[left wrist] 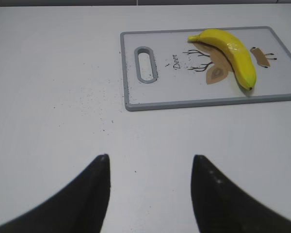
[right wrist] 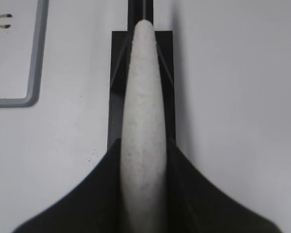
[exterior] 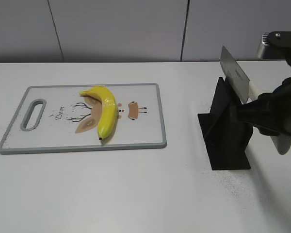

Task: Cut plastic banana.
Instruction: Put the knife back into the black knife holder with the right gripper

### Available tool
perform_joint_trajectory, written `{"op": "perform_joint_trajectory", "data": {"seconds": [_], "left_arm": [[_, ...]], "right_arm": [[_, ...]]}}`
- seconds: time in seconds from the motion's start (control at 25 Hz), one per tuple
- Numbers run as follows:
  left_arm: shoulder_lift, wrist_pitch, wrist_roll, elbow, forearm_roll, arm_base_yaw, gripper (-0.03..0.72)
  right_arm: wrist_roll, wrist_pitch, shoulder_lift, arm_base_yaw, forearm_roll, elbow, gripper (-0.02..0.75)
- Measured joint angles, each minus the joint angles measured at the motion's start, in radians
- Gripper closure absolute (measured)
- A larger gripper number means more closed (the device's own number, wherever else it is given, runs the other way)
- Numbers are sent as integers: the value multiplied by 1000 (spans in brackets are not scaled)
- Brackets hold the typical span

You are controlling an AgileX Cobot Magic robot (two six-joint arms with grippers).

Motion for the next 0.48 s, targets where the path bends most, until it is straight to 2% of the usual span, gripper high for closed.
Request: {"op": "perform_joint_trajectory", "data": {"seconds": [0.48], "left_arm": [[0, 0, 0, 0, 0, 0, 162]], "right_arm": [[5, -47, 129, 0, -9, 21, 572]]}}
